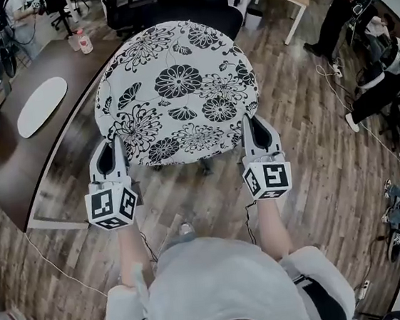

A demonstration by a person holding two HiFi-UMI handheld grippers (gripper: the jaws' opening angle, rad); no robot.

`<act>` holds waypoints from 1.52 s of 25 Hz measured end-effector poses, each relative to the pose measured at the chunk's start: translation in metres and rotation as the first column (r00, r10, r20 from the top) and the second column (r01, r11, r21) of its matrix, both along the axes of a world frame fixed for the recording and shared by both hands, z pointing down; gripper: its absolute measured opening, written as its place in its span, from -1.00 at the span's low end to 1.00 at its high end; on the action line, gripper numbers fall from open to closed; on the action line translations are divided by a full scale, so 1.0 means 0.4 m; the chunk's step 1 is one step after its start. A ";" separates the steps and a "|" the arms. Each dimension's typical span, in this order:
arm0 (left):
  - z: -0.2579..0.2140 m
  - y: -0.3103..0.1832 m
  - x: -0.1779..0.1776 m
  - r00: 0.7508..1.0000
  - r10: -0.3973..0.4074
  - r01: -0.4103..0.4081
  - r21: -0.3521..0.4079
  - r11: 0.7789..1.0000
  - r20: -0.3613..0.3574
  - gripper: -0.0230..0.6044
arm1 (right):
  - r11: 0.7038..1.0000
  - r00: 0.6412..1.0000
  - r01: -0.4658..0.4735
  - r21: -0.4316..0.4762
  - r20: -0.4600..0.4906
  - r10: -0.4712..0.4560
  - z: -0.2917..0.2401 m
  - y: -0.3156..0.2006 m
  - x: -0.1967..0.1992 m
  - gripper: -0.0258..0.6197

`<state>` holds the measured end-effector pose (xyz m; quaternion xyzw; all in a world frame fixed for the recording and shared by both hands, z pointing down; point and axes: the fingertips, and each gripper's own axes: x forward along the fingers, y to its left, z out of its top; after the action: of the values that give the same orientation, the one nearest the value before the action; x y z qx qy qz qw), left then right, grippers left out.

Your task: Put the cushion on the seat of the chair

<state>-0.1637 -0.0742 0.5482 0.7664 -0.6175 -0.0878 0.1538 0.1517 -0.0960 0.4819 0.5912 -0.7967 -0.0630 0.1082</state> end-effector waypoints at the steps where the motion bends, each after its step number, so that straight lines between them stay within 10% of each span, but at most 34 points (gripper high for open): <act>1: 0.004 -0.002 0.000 1.000 0.003 -0.003 0.004 1.000 -0.001 -0.82 | 1.000 1.000 -0.004 0.005 0.003 0.004 0.003 0.000 0.001 -0.83; 38: -0.112 0.098 -0.021 0.998 -0.003 0.001 0.047 0.999 0.056 -0.82 | 0.997 0.995 0.008 0.081 0.099 -0.016 -0.082 0.091 -0.015 -0.83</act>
<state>-0.1722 -0.0350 0.5032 0.7713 -0.6201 -0.0811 0.1183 0.1456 -0.0598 0.4491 0.5927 -0.8015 -0.0663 0.0441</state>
